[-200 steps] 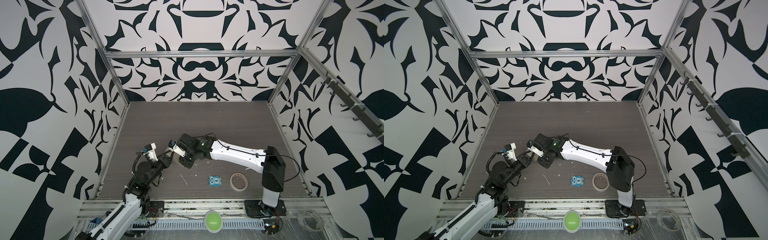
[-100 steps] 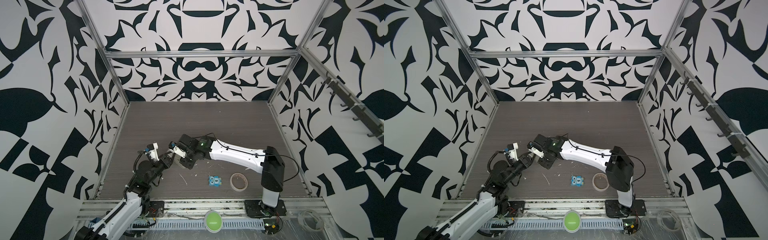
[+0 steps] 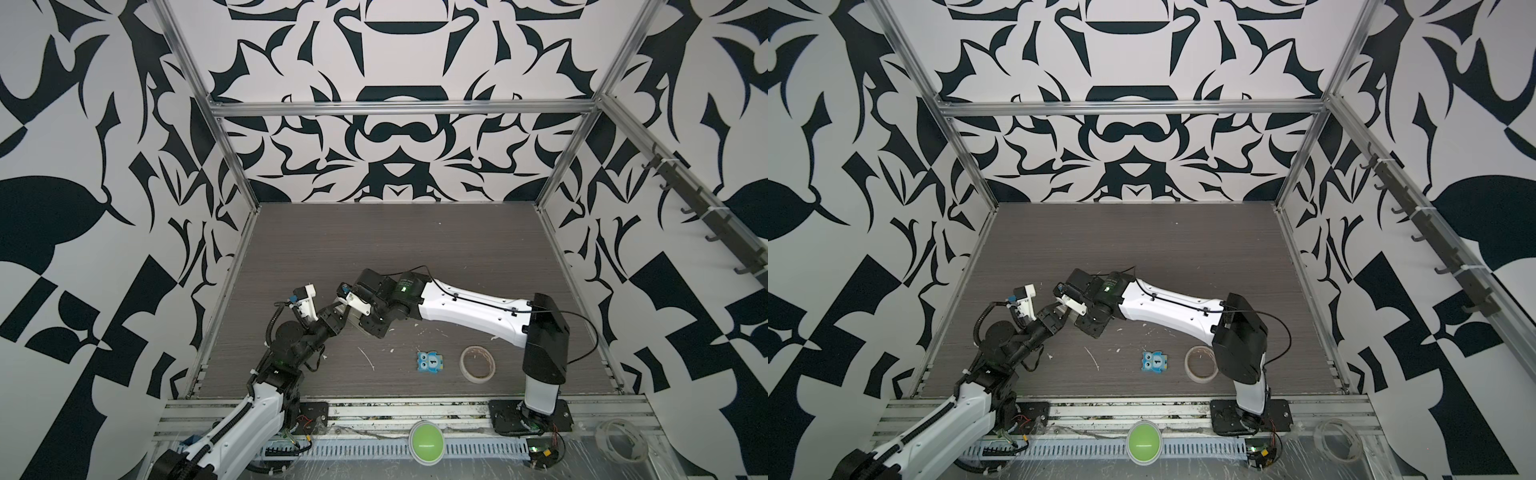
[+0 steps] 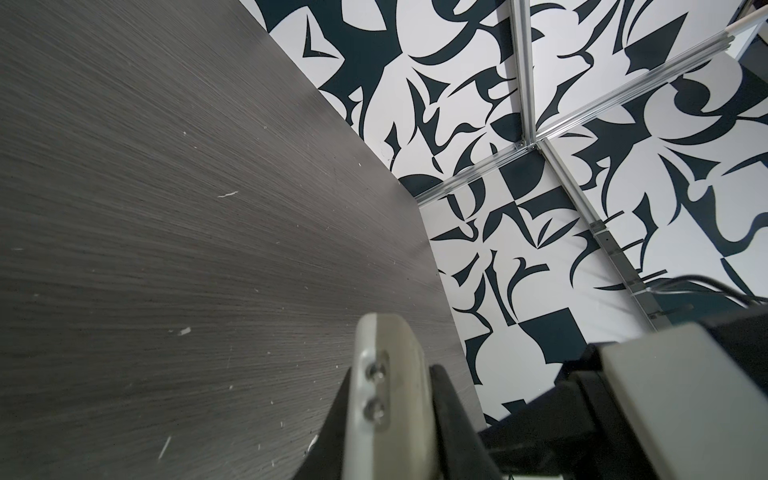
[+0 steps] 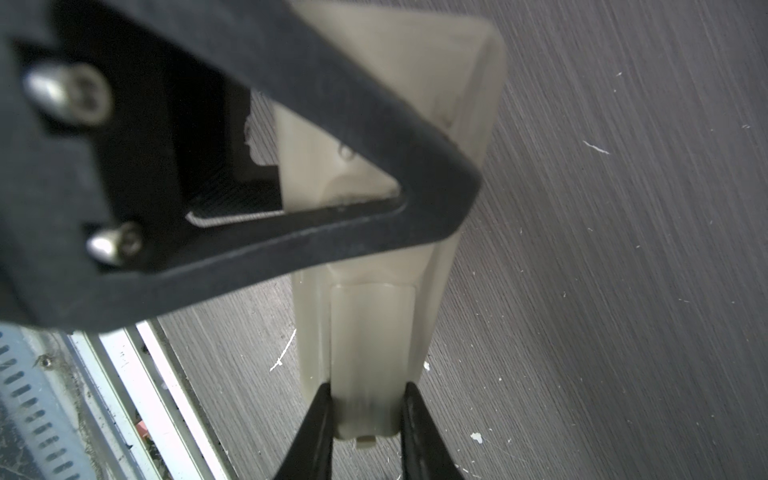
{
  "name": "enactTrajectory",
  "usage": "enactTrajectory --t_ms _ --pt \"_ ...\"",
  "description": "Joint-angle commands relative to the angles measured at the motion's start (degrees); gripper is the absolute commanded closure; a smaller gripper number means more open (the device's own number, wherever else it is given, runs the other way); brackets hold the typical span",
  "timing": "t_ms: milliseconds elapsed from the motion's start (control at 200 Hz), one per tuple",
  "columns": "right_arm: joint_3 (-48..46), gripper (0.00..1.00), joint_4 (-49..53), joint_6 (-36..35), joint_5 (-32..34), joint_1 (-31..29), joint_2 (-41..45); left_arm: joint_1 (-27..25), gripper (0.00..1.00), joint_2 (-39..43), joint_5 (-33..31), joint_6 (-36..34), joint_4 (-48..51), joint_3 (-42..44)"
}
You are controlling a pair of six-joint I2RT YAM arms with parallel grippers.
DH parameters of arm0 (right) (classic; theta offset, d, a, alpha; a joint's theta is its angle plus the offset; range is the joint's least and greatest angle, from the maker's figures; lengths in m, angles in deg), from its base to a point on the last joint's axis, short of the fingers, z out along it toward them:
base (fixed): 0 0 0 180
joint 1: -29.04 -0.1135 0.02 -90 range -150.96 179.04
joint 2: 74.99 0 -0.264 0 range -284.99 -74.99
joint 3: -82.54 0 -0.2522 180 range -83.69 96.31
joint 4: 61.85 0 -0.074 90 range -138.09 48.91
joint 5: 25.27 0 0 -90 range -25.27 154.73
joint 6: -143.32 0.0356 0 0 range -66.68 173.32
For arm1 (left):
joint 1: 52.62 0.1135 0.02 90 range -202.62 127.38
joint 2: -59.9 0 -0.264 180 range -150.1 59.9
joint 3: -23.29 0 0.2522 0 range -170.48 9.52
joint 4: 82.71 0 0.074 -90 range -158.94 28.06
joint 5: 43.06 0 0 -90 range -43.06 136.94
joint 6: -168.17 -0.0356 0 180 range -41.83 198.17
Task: Load the batteries into the remote control
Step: 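Slide the cover along the remote to close the compartment with the right gripper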
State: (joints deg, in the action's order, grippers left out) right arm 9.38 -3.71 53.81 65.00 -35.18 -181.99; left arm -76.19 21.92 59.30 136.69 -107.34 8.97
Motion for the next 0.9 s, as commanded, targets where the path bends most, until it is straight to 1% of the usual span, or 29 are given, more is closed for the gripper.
enactTrajectory --t_ms 0,630,735,895 --pt "3.1 0.92 -3.0 -0.1 -0.3 -0.7 0.1 -0.2 1.00 1.2 2.3 0.8 -4.2 2.1" --pt "3.0 0.67 -3.7 0.0 1.0 -1.2 0.6 -0.3 1.00 1.7 2.4 1.0 -3.6 2.8" --pt "2.9 0.61 -3.9 -0.1 1.0 -1.4 0.7 -0.3 1.00 2.1 2.3 1.0 -3.1 2.8" --pt "2.6 0.57 -4.1 0.0 1.0 -1.5 1.1 -0.3 1.00 2.7 2.1 0.9 -2.4 2.8"
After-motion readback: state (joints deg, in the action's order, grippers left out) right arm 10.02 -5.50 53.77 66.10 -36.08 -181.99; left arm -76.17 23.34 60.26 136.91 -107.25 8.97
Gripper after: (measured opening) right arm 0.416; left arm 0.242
